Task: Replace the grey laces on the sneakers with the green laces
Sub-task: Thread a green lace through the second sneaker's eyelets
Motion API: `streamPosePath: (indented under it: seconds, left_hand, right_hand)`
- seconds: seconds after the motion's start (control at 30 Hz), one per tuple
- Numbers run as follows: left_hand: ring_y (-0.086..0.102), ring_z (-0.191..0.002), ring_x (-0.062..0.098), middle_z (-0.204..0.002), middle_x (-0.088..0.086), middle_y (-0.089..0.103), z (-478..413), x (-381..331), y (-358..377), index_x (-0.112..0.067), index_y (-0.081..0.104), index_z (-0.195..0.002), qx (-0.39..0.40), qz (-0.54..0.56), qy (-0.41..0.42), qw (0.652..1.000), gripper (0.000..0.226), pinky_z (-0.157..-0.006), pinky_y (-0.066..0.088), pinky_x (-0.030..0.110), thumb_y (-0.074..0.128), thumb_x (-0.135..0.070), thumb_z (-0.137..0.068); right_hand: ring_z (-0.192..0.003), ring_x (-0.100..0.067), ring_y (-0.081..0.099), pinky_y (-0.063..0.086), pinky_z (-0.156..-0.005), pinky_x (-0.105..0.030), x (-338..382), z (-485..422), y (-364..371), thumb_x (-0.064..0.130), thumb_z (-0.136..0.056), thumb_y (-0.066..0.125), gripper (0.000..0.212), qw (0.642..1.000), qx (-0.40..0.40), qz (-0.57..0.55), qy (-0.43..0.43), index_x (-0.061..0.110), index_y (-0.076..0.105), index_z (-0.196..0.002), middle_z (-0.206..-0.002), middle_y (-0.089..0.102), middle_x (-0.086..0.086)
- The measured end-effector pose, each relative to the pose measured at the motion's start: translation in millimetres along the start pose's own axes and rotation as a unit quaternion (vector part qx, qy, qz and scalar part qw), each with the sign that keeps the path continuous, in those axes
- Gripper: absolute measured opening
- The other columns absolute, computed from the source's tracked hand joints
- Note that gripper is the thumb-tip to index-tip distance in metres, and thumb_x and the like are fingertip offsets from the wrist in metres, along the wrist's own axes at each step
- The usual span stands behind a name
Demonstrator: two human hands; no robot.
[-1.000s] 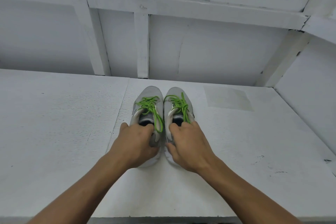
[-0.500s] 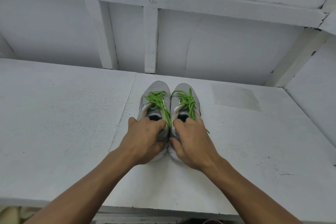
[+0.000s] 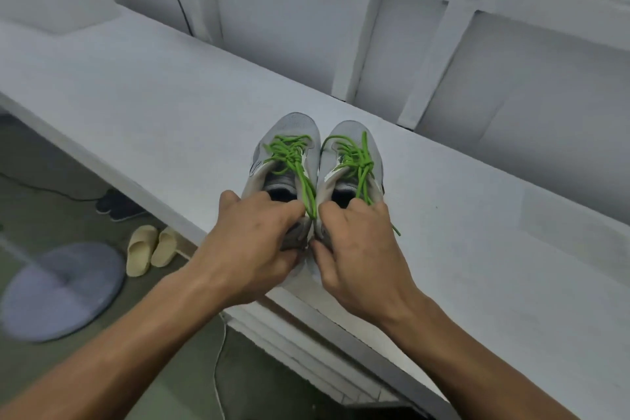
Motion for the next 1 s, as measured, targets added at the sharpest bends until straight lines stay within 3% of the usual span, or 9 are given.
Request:
streamPosePath:
  seconds: [0.17, 0.3, 0.47, 0.63, 0.8, 1.0]
  left_hand:
    - [0.041, -0.061, 0.015, -0.056, -0.013, 0.031, 77.7, 35.9, -32.3, -0.026, 0.037, -0.067, -0.027, -0.043, -0.073, 0.996, 0.030, -0.060, 0.027, 0.033, 0.066, -0.035, -0.067]
    - [0.044, -0.065, 0.016, -0.058, -0.012, 0.036, 150.7, 64.7, -53.0, -0.028, 0.035, -0.068, -0.035, -0.058, -0.144, 0.987, 0.029, -0.061, 0.023, 0.033, 0.063, -0.035, -0.066]
    - [0.043, -0.065, 0.013, -0.060, -0.020, 0.030, 235.0, 90.6, -58.7, -0.033, 0.029, -0.072, -0.022, -0.066, -0.224, 0.972, 0.036, -0.059, 0.027, 0.033, 0.064, -0.035, -0.066]
    - [0.046, -0.065, 0.013, -0.062, -0.019, 0.033, 297.1, 101.8, -33.2, -0.031, 0.034, -0.071, 0.006, -0.065, -0.291, 0.955, 0.031, -0.059, 0.027, 0.033, 0.064, -0.037, -0.064]
    - [0.049, -0.067, 0.015, -0.064, -0.016, 0.044, 330.7, 104.7, 18.1, -0.031, 0.034, -0.073, 0.067, -0.035, -0.321, 0.944, 0.036, -0.060, 0.035, 0.033, 0.067, -0.039, -0.061]
    - [0.053, -0.062, 0.017, -0.063, -0.012, 0.054, 313.3, 115.9, 94.6, -0.027, 0.042, -0.070, 0.141, -0.015, -0.245, 0.959, 0.030, -0.059, 0.025, 0.029, 0.066, -0.035, -0.054]
  right_hand:
    - [-0.065, -0.017, 0.031, 0.045, -0.077, -0.049, 74.2, -7.0, 18.1, 0.018, -0.076, 0.066, 0.022, 0.994, 0.021, -0.051, -0.099, 0.019, 0.045, -0.081, -0.067, 0.034, 0.011]
    - [-0.063, -0.022, 0.041, 0.046, -0.074, -0.050, 141.1, -5.3, 42.3, 0.018, -0.075, 0.066, 0.017, 0.981, 0.050, -0.074, -0.173, 0.016, 0.049, -0.077, -0.062, 0.049, 0.003]
    - [-0.065, -0.021, 0.041, 0.042, -0.066, -0.042, 213.3, 13.2, 79.1, 0.021, -0.072, 0.067, 0.017, 0.960, 0.091, -0.115, -0.237, 0.016, 0.052, -0.080, -0.063, 0.053, 0.002]
    - [-0.066, -0.020, 0.041, 0.039, -0.071, -0.044, 248.3, 49.0, 122.1, 0.023, -0.075, 0.068, 0.019, 0.935, 0.164, -0.162, -0.268, 0.018, 0.051, -0.082, -0.065, 0.055, 0.004]
    - [-0.066, -0.018, 0.041, 0.029, -0.065, -0.038, 247.9, 93.7, 165.1, 0.026, -0.074, 0.069, 0.022, 0.919, 0.245, -0.170, -0.258, 0.020, 0.051, -0.084, -0.067, 0.056, 0.006]
    - [-0.069, -0.017, 0.044, 0.023, -0.063, -0.033, 202.9, 140.8, 215.6, 0.033, -0.084, 0.049, 0.012, 0.926, 0.294, -0.185, -0.146, 0.021, 0.051, -0.087, -0.073, 0.054, 0.005]
Point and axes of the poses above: each hand's wrist, its own z-axis away from the middle knuckle, its own y-axis out of the palm, x = y × z, the point moved 1 cm from there along -z, towards the middle knuckle
